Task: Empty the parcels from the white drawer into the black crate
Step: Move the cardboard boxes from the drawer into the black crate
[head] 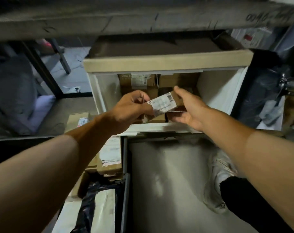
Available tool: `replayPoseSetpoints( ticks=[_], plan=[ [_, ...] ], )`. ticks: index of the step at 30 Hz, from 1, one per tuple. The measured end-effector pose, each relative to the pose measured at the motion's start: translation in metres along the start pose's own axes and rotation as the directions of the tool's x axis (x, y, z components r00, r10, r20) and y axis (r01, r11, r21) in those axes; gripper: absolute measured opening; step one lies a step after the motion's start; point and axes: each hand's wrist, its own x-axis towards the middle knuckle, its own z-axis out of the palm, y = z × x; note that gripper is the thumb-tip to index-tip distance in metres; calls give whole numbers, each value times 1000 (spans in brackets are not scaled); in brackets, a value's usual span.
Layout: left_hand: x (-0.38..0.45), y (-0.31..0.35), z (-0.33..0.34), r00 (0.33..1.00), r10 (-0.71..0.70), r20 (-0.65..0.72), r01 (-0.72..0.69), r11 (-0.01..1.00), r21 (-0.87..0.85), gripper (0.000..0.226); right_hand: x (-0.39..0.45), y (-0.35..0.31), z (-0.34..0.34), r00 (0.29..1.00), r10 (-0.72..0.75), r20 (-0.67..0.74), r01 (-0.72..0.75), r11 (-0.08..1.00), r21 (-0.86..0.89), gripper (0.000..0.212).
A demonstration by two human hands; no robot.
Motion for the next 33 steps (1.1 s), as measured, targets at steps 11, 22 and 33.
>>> replayPoseSetpoints(
  ticks=[11,22,33],
  plan=[
    [-106,19,-29,987,21,-158,-69,950,-304,53,-94,-13,32,960,-92,264,88,996,28,13],
    [-125,7,-36,947,-20,-319,-92,939,-332,48,-111,17,49,966,-180,188,157,979,129,12],
    [-120,2,-31,928,-44,-369,-36,977,-208,41,-114,30,50,934,-317,162,339,932,-127,24]
  ],
)
